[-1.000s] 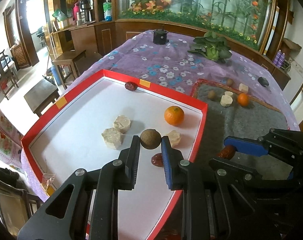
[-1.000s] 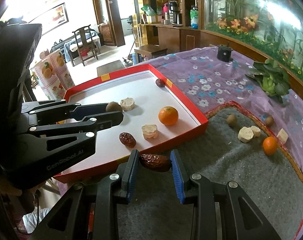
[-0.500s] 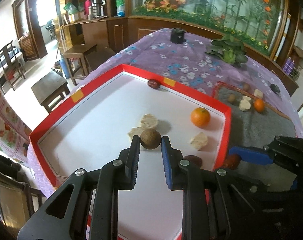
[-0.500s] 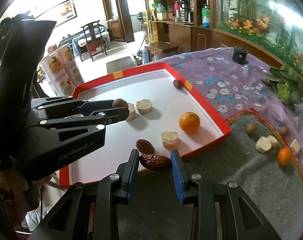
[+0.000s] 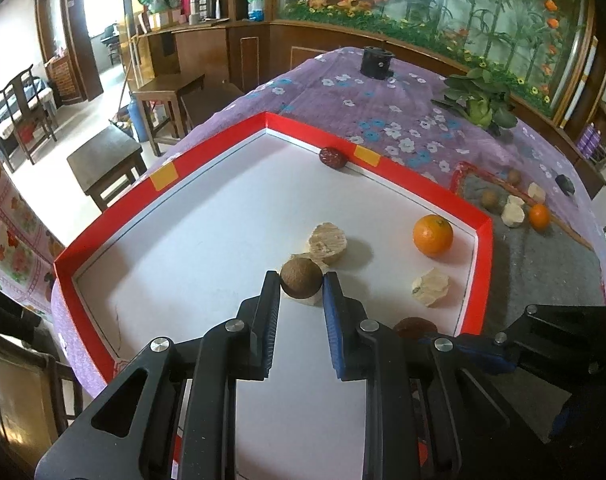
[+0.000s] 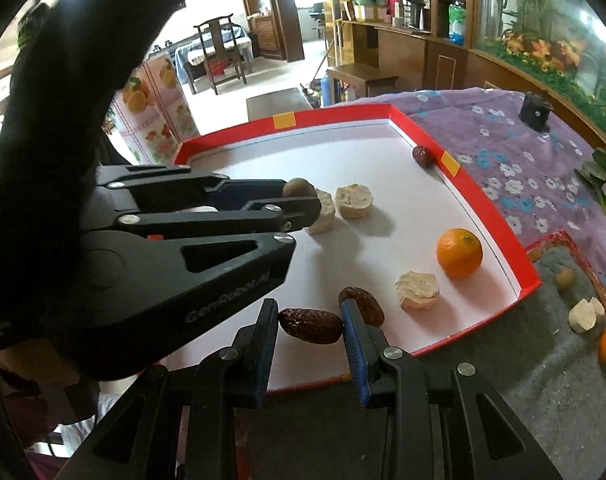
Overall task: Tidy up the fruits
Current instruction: 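Carry longan and date into the tray and open both grippers, then move both grippers back over the felt mat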
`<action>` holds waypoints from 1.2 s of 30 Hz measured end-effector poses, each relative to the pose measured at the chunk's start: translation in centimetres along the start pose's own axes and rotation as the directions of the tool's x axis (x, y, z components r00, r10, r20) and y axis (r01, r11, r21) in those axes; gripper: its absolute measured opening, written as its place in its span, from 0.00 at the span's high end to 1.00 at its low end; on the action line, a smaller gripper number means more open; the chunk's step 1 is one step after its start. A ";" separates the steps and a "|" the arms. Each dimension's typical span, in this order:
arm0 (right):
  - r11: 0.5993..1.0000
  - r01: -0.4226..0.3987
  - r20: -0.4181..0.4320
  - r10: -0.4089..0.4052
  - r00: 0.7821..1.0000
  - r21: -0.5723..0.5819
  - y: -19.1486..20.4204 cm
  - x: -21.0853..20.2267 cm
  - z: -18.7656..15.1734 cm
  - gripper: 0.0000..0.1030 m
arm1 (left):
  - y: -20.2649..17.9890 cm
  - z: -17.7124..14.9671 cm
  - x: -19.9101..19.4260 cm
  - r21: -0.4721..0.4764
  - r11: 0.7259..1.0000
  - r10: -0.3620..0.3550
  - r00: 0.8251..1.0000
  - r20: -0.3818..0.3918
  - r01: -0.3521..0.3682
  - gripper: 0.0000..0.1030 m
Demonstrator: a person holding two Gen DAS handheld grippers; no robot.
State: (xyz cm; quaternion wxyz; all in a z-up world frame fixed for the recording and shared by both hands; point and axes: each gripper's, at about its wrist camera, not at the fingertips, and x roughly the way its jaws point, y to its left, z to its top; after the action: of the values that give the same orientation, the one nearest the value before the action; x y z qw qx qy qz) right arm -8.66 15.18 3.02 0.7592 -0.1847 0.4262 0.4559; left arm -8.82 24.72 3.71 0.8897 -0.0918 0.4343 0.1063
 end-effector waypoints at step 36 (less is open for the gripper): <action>0.993 -0.044 0.073 0.036 0.997 0.112 -3.4 -4.4 -2.3 0.64 | -0.9 0.3 -1.5 -0.041 0.999 0.031 1.000 -0.006 -0.031 0.38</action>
State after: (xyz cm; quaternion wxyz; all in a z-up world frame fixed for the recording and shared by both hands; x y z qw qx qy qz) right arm -7.85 9.46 4.94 0.7738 -0.1161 0.4280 0.4523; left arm -9.25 23.74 5.12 0.8848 -0.1038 0.4356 0.1287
